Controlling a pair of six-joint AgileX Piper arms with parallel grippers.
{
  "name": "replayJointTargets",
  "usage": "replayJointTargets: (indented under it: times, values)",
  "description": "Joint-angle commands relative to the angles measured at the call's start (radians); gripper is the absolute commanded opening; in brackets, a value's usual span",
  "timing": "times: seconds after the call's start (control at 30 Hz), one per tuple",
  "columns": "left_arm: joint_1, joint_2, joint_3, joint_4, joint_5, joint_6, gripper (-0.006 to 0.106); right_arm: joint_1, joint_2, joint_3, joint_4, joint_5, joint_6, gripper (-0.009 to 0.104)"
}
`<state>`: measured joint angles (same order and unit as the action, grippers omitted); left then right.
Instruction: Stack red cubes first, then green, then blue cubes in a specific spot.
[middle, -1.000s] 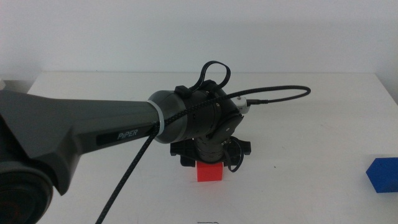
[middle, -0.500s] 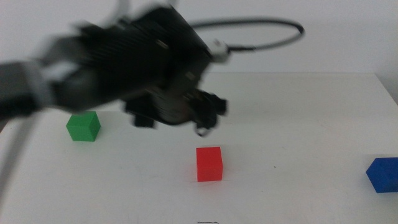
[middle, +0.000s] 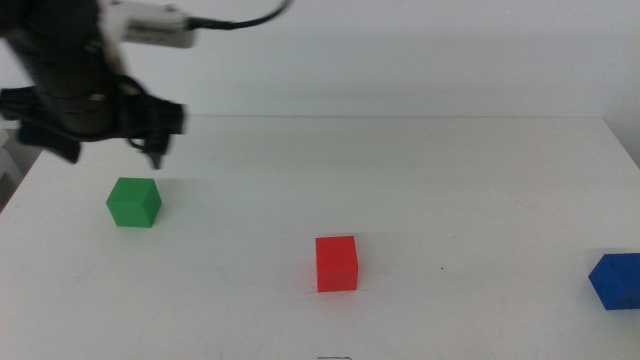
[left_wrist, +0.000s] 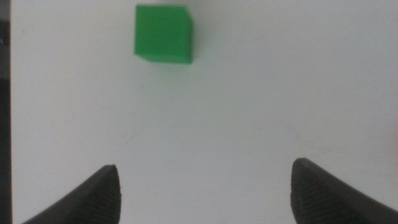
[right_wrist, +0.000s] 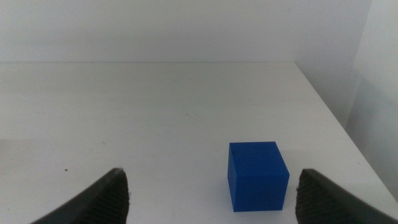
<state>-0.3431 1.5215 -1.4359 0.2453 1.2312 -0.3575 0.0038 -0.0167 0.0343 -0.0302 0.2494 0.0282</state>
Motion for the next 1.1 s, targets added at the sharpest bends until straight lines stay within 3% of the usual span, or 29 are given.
replayJointTargets:
  times: [0.0, 0.13, 0.3, 0.77, 1.07]
  values:
    - [0.098, -0.015, -0.027, -0.104, -0.043, 0.142, 0.094, 0.001, -0.015, -0.023, -0.008, -0.079, -0.009, 0.087]
    - [0.247, 0.045, -0.028, -0.209, -0.089, 0.267, 0.094, 0.001, -0.015, -0.023, -0.008, -0.079, -0.009, 0.087]
    - [0.323, 0.147, -0.042, -0.277, -0.153, 0.357, 0.094, 0.001, -0.015, -0.023, -0.008, -0.079, -0.009, 0.087]
    - [0.330, 0.416, -0.268, -0.279, -0.131, 0.393, 0.094, 0.001, -0.015, -0.023, -0.008, -0.079, -0.009, 0.087]
    - [0.347, 0.488, -0.288, -0.295, -0.147, 0.416, 0.094, 0.001, -0.015, -0.023, -0.008, -0.079, -0.009, 0.087]
